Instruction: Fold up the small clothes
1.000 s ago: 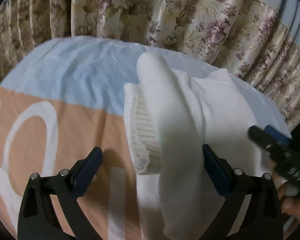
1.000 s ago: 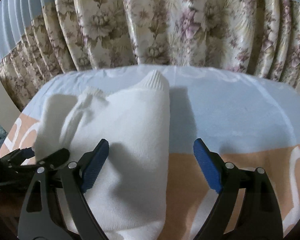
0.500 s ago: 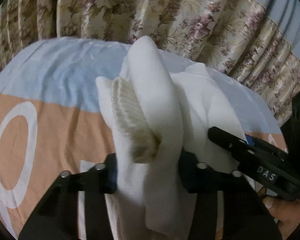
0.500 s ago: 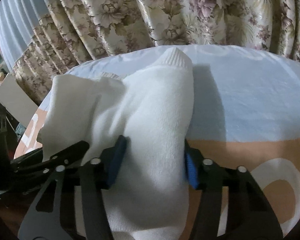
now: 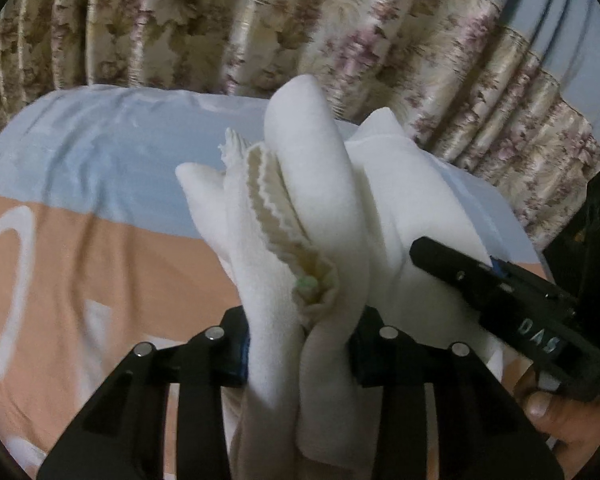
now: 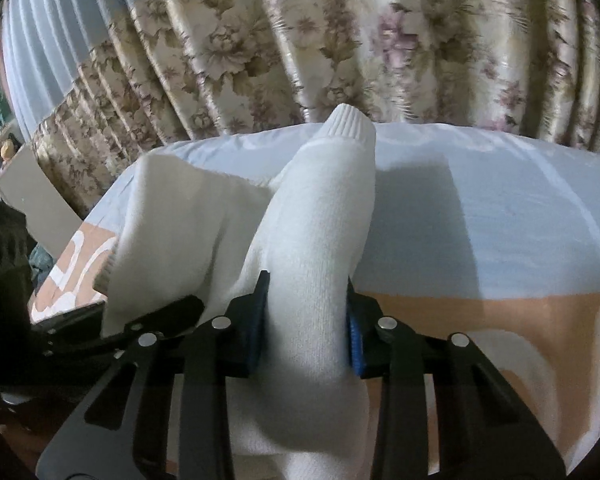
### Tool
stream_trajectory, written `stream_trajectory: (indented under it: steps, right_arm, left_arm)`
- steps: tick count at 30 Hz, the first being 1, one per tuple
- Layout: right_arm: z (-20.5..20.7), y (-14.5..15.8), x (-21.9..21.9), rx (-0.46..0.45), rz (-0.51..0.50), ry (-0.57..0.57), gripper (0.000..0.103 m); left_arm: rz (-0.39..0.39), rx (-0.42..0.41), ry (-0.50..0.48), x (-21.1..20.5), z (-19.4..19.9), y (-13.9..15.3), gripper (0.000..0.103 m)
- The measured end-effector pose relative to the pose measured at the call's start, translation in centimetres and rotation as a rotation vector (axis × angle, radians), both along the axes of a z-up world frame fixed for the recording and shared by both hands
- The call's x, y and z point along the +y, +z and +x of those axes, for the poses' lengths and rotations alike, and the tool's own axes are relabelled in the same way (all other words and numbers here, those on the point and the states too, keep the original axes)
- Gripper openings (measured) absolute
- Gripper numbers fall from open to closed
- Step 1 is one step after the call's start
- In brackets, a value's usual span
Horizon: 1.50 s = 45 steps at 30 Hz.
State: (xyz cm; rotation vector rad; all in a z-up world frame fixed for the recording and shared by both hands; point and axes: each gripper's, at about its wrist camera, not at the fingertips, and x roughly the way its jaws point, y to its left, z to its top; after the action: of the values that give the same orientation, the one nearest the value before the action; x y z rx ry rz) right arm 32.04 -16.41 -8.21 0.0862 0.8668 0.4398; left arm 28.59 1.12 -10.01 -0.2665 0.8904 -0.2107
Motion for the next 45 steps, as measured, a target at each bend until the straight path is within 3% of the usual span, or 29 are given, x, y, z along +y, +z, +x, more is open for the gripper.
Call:
stream_trajectory:
  steps: [8,12,13,14,17,19,22,29,33,37,40,45]
  right_arm:
    - [-2.7,1.8,-11.4,0.009,-0.072,-0.073,0.033]
    - [-3.4,1.4,-16.7,0.032,-0.112,-0.125,0.033]
    - [-3.6,1.2,-17.3,0.037,-0.121,-0.132,0.034]
    - [-3.7,0.7,-17.8,0.047,-0.124,-0.136,0.034]
    - [-4.2,-1.0,-18.4,0.073,-0.131,-0.149,0.038]
    - [-5.0,-1.2,-18.5,0.048,-0.123,-0.167,0.049]
    - [-6.5,-1.3,-18.0,0.001,-0.169,-0.199,0.066]
    - [-11.5,-0.9,-18.3,-0.099,-0.199,-0.274,0.068]
    - [-13.4,-2.3,-17.7,-0.071,-0.249,-0.247,0.069]
    - [-14.0,-2.3,-17.7,-0.060,-0.251,-0.260,0.073]
    - [-15.2,-0.6,-17.2,-0.099,-0.252,-0.273,0.081]
    - [-18.0,1.9,-15.1,-0.124,-0.236,-0.237,0.088]
  left_arm:
    - [-0.076,0.011,-0.104,-11.5,-1.4,-0.1,0.036]
    - [-0.047,0.030,-0.141,-16.1,-1.3,-0.5,0.039]
    - [-0.011,0.035,-0.133,-17.0,-1.2,-0.8,0.043]
    - [0.023,0.031,-0.116,-17.4,-1.2,-0.9,0.055]
    - [0.062,0.023,-0.007,-15.9,-0.9,-1.3,0.088]
    - [0.053,0.035,0.012,-14.5,-0.6,-1.9,0.096]
    - [0.011,0.036,0.011,-13.1,-0.8,-1.9,0.098]
    - [-0.019,-0.075,0.075,-11.1,-2.6,0.6,0.097]
    - [0.082,-0.014,0.039,-11.8,-1.5,-1.0,0.098]
    - [0.184,-0.086,0.002,-11.6,-2.8,-0.2,0.098]
    - [0.183,-0.128,0.034,-10.1,-4.6,1.4,0.097]
    - [0.268,-0.243,0.057,-6.9,-10.4,3.8,0.097]
